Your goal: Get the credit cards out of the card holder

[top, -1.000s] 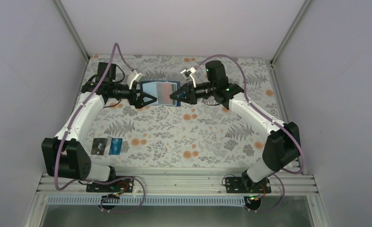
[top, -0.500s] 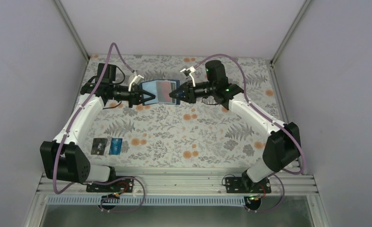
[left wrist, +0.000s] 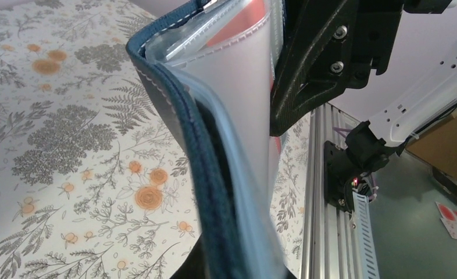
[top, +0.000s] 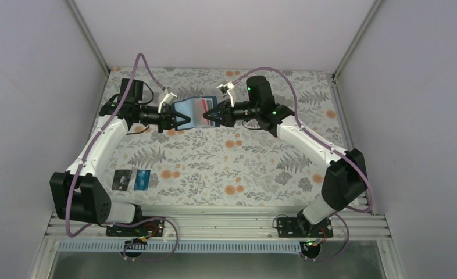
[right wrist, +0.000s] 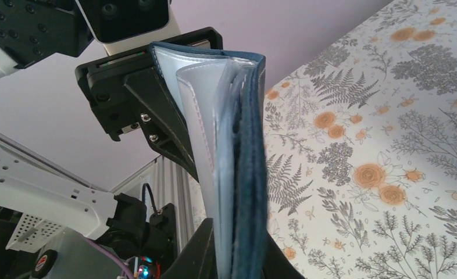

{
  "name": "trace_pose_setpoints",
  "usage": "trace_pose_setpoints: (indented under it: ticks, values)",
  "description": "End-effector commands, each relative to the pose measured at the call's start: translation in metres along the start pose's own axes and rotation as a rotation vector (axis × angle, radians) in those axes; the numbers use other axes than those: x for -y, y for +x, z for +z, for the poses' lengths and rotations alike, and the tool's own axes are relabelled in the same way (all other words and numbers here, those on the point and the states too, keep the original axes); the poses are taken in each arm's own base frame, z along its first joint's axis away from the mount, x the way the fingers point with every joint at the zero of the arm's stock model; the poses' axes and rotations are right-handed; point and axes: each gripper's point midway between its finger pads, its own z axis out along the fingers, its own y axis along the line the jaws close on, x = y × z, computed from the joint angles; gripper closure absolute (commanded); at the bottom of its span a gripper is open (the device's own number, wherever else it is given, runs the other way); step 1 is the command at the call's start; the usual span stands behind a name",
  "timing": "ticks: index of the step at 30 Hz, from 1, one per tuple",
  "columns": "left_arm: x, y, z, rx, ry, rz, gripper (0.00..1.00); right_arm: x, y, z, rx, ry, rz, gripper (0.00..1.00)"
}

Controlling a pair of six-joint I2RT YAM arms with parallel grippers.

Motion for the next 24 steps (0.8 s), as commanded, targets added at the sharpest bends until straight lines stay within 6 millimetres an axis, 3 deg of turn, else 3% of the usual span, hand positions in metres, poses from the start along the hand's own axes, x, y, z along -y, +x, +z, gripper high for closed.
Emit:
trace_pose_setpoints:
  ticks: [1, 4, 5, 9, 10, 11, 13, 16, 18, 21, 24]
  values:
    - [0.028, -0.007, 0.008, 0.038, 0.147, 0.04, 0.98, -0.012, -0.013, 0.018, 0.033, -0.028, -0.068, 0.89]
    - [0.026, -0.007, 0.009, 0.034, 0.138, 0.039, 0.97, -0.014, -0.014, 0.02, 0.034, -0.033, -0.07, 0.94]
    - [0.024, -0.006, 0.01, 0.031, 0.13, 0.035, 0.9, -0.015, -0.014, 0.02, 0.033, -0.037, -0.073, 0.95]
    - [0.017, -0.003, 0.011, 0.02, 0.096, 0.028, 0.42, -0.019, -0.012, 0.022, 0.021, -0.048, -0.08, 0.96]
    - [0.015, -0.003, 0.012, 0.017, 0.087, 0.025, 0.34, -0.02, -0.012, 0.022, 0.019, -0.05, -0.083, 0.96]
    - [0.012, -0.002, 0.012, 0.012, 0.07, 0.021, 0.27, -0.022, -0.012, 0.022, 0.019, -0.052, -0.085, 0.96]
    - [0.004, 0.001, 0.015, -0.006, 0.028, 0.015, 0.26, -0.025, -0.012, 0.022, 0.019, -0.065, -0.094, 0.96]
    - [-0.005, 0.007, 0.02, -0.04, -0.031, 0.019, 0.26, -0.035, -0.014, 0.021, 0.024, -0.097, -0.111, 0.96]
    - [-0.008, 0.01, 0.022, -0.051, -0.047, 0.023, 0.34, -0.043, -0.016, 0.019, 0.028, -0.122, -0.125, 0.96]
    - [-0.009, 0.01, 0.021, -0.057, -0.061, 0.031, 0.69, -0.049, -0.019, 0.015, 0.035, -0.129, -0.141, 0.96]
    - [-0.009, 0.007, 0.021, -0.055, -0.064, 0.036, 0.95, -0.052, -0.019, 0.013, 0.033, -0.137, -0.147, 0.96]
